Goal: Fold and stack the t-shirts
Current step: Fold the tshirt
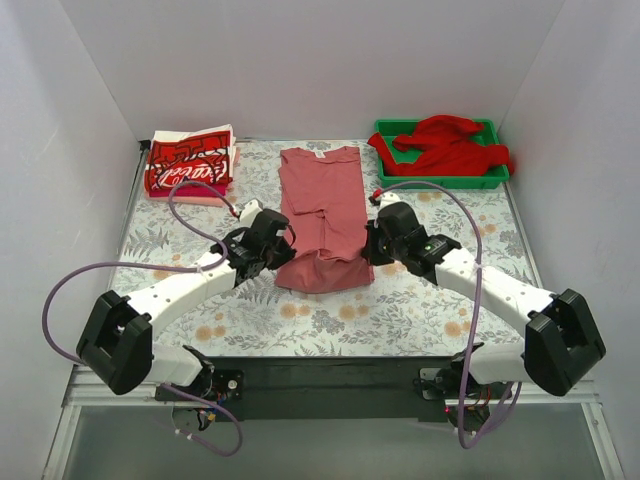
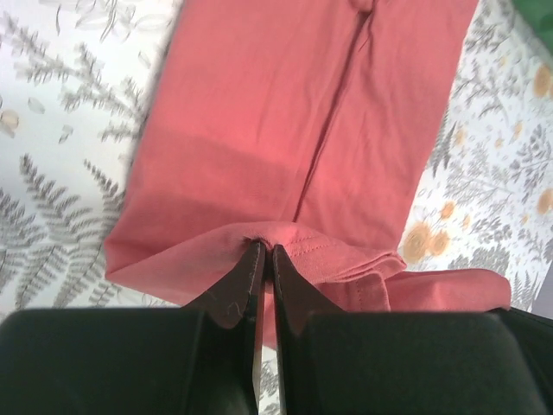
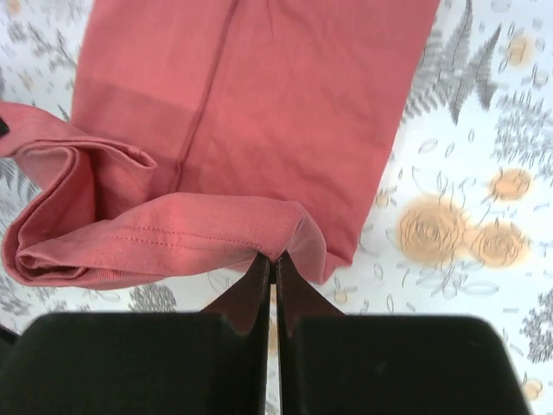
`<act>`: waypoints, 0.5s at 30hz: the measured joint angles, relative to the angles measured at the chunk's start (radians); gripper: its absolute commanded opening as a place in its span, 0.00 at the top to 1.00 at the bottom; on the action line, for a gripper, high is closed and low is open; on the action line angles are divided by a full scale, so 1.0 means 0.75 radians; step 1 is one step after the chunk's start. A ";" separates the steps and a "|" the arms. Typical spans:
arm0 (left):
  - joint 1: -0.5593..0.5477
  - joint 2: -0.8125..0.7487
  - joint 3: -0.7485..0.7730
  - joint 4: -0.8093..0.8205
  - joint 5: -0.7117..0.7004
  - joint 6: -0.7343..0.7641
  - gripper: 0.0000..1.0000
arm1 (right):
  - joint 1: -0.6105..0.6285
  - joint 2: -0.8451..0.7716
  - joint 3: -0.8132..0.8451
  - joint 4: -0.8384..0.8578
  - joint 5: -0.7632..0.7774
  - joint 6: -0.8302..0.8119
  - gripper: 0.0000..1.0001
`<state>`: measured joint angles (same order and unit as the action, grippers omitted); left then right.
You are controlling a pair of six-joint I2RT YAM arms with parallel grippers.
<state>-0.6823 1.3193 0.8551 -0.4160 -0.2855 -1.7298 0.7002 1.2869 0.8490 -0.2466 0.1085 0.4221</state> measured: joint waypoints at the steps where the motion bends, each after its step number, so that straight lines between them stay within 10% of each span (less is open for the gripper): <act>1: 0.016 0.020 0.022 0.016 -0.001 0.016 1.00 | -0.020 0.019 0.022 0.010 -0.015 -0.011 0.99; 15: 0.230 0.275 0.238 0.176 0.054 0.190 1.00 | -0.245 0.307 0.285 0.061 -0.189 -0.157 0.99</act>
<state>-0.5098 1.5257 1.0332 -0.2836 -0.2447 -1.5871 0.5167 1.5169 1.0630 -0.2012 -0.0334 0.3046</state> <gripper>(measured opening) 0.029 0.025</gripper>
